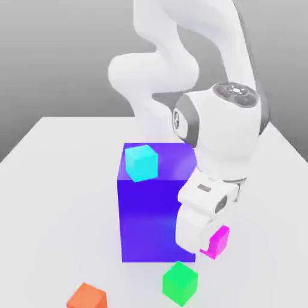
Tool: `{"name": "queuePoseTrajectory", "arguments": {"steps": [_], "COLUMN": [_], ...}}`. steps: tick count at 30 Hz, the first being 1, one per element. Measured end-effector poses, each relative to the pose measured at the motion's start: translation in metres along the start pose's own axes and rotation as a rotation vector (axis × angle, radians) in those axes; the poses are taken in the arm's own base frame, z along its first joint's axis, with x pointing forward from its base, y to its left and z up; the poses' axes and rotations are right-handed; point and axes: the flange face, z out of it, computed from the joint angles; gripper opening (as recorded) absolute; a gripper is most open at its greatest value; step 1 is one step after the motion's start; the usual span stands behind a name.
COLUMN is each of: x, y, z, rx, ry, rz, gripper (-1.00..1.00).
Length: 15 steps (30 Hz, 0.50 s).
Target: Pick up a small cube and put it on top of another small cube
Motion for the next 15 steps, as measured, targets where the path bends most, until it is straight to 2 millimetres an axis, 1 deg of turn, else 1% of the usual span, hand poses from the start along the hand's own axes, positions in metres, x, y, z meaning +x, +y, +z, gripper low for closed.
{"name": "queuePoseTrajectory", "arguments": {"steps": [5, 6, 9, 12, 13, 15], "x": [0.011, 0.012, 0.015, 0.015, 0.014, 0.014], "y": [0.038, 0.040, 0.039, 0.039, 0.040, 0.040], "z": [-0.011, -0.009, 0.013, 0.044, 0.050, 0.050], "rx": [0.022, 0.025, 0.028, 0.027, 0.027, 0.027], "ry": [0.009, 0.011, 0.015, 0.013, 0.012, 0.012], "rz": [0.111, 0.117, 0.120, 0.122, 0.123, 0.123], "gripper": [-1.00, -1.00, -1.00, -1.00, 1.00, 1.00]}}
